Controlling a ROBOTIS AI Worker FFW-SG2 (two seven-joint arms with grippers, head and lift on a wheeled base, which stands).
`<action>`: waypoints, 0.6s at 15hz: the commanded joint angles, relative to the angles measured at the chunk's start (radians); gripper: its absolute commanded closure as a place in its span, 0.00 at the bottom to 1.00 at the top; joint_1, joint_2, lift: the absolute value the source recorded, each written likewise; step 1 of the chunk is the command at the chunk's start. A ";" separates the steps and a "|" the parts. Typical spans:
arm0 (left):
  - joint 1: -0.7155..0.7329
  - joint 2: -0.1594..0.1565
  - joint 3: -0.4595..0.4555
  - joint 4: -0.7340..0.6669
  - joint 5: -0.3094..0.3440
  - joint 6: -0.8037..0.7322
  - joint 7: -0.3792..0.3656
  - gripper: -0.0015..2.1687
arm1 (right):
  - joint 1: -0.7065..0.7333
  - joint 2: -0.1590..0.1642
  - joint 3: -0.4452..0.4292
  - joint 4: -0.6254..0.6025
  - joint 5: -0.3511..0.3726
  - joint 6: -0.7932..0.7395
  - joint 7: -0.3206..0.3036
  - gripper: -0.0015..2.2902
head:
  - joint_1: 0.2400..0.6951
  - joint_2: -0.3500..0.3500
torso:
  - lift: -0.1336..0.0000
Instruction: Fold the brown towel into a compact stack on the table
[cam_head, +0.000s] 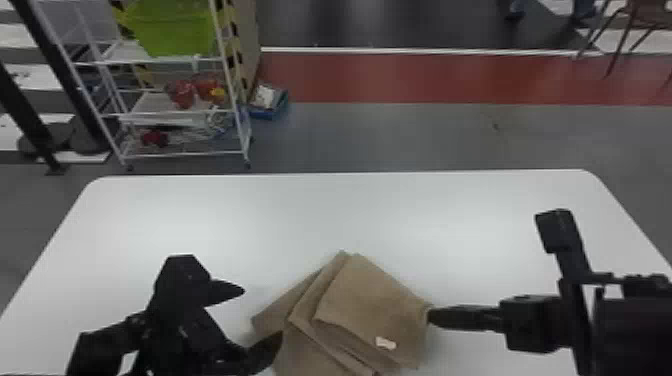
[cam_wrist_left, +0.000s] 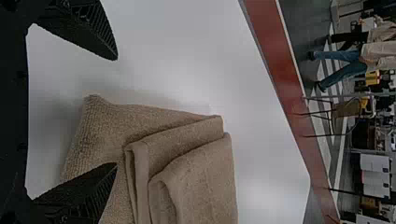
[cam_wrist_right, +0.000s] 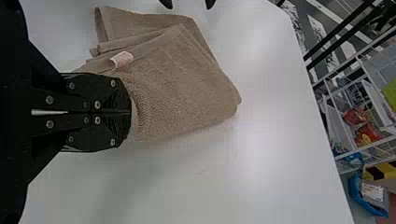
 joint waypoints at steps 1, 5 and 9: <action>-0.007 -0.003 -0.002 0.005 0.007 -0.002 0.000 0.03 | -0.125 0.017 0.039 0.106 0.007 0.030 -0.015 0.72 | 1.00 0.51 | 0.11; -0.004 -0.003 0.001 0.002 0.007 -0.002 -0.003 0.03 | -0.300 0.059 0.091 0.369 0.007 0.030 -0.133 0.72 | 1.00 0.53 | 0.11; -0.006 -0.003 0.003 0.005 0.009 -0.002 0.000 0.03 | -0.353 0.074 0.099 0.495 -0.024 0.030 -0.224 0.72 | 1.00 0.56 | 0.11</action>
